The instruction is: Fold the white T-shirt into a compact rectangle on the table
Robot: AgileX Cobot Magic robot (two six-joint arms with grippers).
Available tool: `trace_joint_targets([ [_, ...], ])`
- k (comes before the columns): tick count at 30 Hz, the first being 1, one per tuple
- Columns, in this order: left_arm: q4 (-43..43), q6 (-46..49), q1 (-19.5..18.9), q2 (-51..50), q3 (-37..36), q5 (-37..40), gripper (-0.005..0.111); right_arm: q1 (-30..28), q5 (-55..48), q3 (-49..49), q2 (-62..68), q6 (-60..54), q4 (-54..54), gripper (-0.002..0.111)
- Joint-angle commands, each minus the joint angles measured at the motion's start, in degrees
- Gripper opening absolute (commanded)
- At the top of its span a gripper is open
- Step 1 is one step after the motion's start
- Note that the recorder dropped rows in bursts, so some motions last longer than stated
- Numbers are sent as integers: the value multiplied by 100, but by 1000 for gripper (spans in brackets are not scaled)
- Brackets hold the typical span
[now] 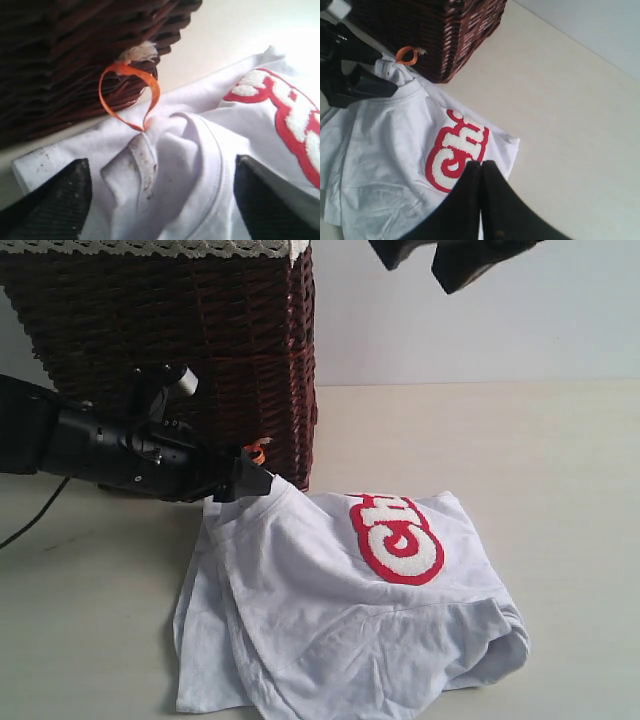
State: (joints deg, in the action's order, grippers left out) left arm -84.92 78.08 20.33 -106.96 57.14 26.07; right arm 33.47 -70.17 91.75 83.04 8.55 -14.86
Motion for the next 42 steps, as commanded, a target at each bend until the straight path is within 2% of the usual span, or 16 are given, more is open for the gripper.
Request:
trace_joint_targets([
  [1,701,-818,12,411,4,52,60,-29,20,-417,44,13,-383,0],
  [5,605,-840,12,793,-441,-117,56,-29,20,-741,44,631,-826,0],
  [7,202,-392,104,849,-666,154,49,-29,20,-754,57,665,-841,0],
  [11,-1502,1635,679,703,-918,379,8,-16,20,-754,57,655,-765,0],
  [12,-1502,2088,817,630,-918,348,0,-16,20,-754,57,655,-735,0],
  [16,-1502,2114,1345,40,-327,193,1,-16,20,-754,57,644,-661,0],
  [17,-1502,1910,1358,-88,-227,55,0,-16,20,-754,57,630,-661,0],
  [19,-1362,925,1342,-411,-147,-581,0,-16,20,-754,57,609,-661,0],
  [20,-627,358,1265,-588,-214,-847,0,-16,20,-754,57,609,-661,0],
  [21,-364,109,1203,-644,-274,-884,0,-16,20,-754,57,609,-649,0],
  [22,77,-436,1057,-691,-477,-711,0,-16,20,-754,57,609,-625,0],
  [26,295,-548,815,-679,-878,-153,0,-16,20,-754,57,609,-611,0],
  [29,295,-548,815,-466,-878,-74,0,-16,20,-754,57,609,-611,0],
  [34,3,-228,879,629,-890,497,0,-16,20,-754,57,598,-617,0],
  [38,-231,58,1342,967,-890,500,0,-16,20,-754,57,598,-617,0],
  [42,-229,-97,2133,588,-878,228,0,-16,20,-754,57,598,-516,0],
])
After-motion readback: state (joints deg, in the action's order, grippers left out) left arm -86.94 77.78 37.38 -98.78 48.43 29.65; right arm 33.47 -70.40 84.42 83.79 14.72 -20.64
